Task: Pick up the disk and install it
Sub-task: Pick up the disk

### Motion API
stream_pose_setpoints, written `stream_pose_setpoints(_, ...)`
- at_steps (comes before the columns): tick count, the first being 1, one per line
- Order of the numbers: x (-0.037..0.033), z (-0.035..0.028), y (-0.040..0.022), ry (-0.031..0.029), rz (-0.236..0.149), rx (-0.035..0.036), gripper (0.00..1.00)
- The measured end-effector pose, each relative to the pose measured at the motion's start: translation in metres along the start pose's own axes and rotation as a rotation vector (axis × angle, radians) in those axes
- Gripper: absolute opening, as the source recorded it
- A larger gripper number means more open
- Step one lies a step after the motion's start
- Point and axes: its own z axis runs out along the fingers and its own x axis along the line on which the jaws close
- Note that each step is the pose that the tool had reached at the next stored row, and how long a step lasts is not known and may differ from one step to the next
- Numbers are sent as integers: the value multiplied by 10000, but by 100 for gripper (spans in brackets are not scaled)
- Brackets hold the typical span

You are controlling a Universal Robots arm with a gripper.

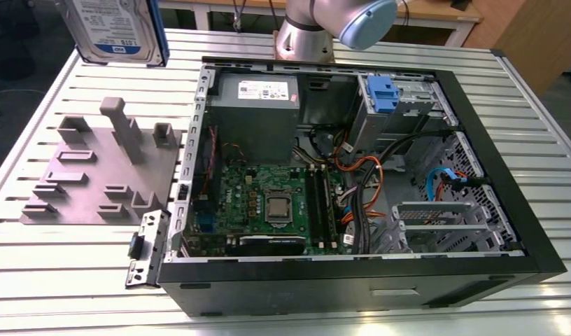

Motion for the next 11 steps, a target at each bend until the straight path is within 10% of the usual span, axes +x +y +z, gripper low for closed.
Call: stream_pose_setpoints(11,12,-1,-39,0,1,0,37)
